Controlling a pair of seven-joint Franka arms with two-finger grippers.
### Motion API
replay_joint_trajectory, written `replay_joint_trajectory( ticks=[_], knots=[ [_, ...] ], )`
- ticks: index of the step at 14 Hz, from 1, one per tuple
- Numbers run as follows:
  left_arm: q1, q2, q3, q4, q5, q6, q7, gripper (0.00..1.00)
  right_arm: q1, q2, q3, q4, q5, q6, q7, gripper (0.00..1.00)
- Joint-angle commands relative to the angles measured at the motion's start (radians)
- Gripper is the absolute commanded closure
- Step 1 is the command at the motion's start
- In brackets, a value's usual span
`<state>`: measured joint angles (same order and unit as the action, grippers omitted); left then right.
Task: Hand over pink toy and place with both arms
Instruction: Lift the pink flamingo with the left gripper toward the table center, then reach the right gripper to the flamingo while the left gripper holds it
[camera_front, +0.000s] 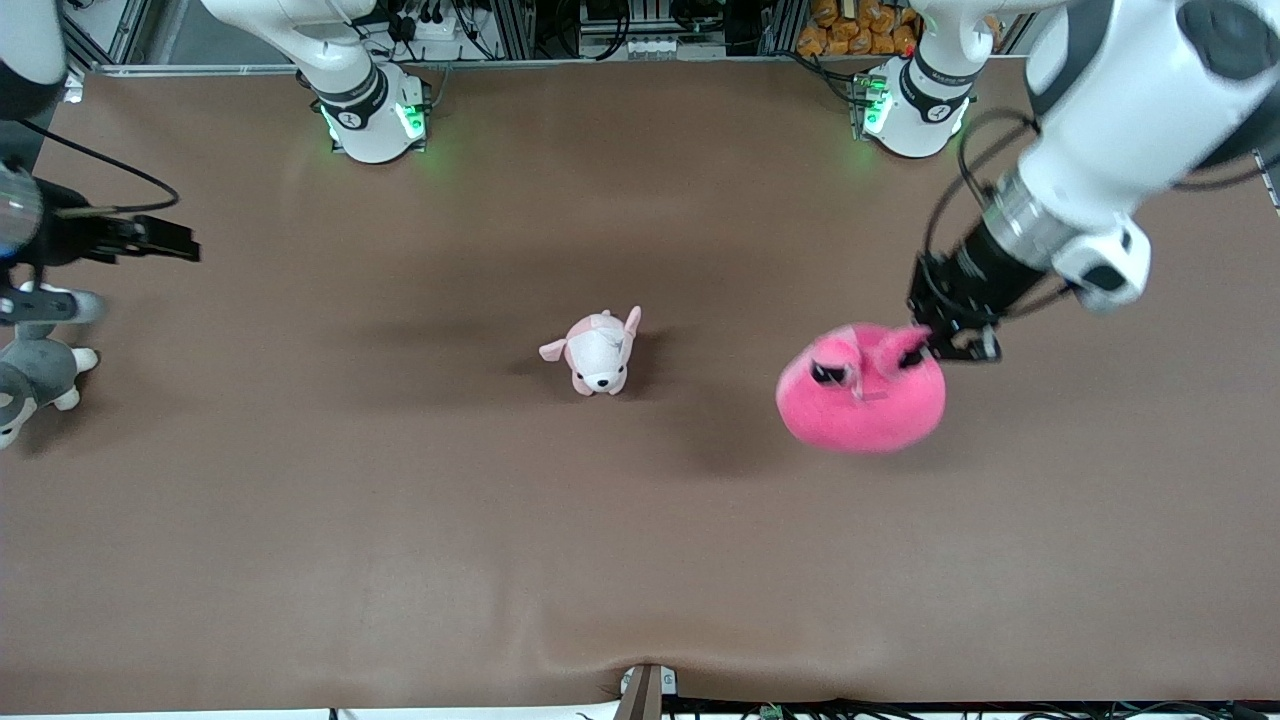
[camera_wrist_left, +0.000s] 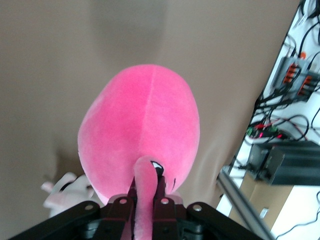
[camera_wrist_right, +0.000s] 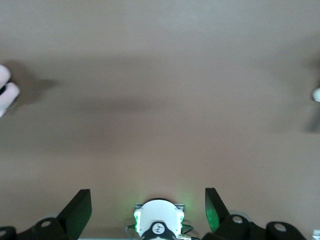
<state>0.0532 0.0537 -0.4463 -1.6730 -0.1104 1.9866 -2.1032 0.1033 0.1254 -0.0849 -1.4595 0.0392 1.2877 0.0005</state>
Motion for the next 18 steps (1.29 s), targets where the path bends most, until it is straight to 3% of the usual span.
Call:
replay_joint_trajectory(
  ticks=[1, 4, 10, 13, 18],
  knots=[
    [0.01, 0.008, -0.109, 0.05, -0.002, -0.051, -0.038, 1.0, 0.062, -0.01, 0.001, 0.028, 0.14, -0.004, 0.253, 0.0],
    [0.001, 0.023, -0.158, 0.136, -0.002, -0.08, -0.15, 1.0, 0.127, -0.004, 0.001, 0.03, 0.325, 0.051, 0.607, 0.0],
    [-0.225, 0.185, -0.158, 0.265, 0.173, -0.086, -0.444, 1.0, 0.269, 0.002, 0.001, 0.031, 0.51, 0.258, 1.105, 0.0],
    [-0.32, 0.287, -0.153, 0.357, 0.265, -0.086, -0.558, 1.0, 0.352, 0.032, 0.001, 0.03, 0.538, 0.425, 1.375, 0.0],
    [-0.426, 0.316, -0.098, 0.389, 0.27, -0.075, -0.6, 1.0, 0.469, 0.114, -0.001, 0.028, 0.501, 0.559, 1.425, 0.0]
  ],
)
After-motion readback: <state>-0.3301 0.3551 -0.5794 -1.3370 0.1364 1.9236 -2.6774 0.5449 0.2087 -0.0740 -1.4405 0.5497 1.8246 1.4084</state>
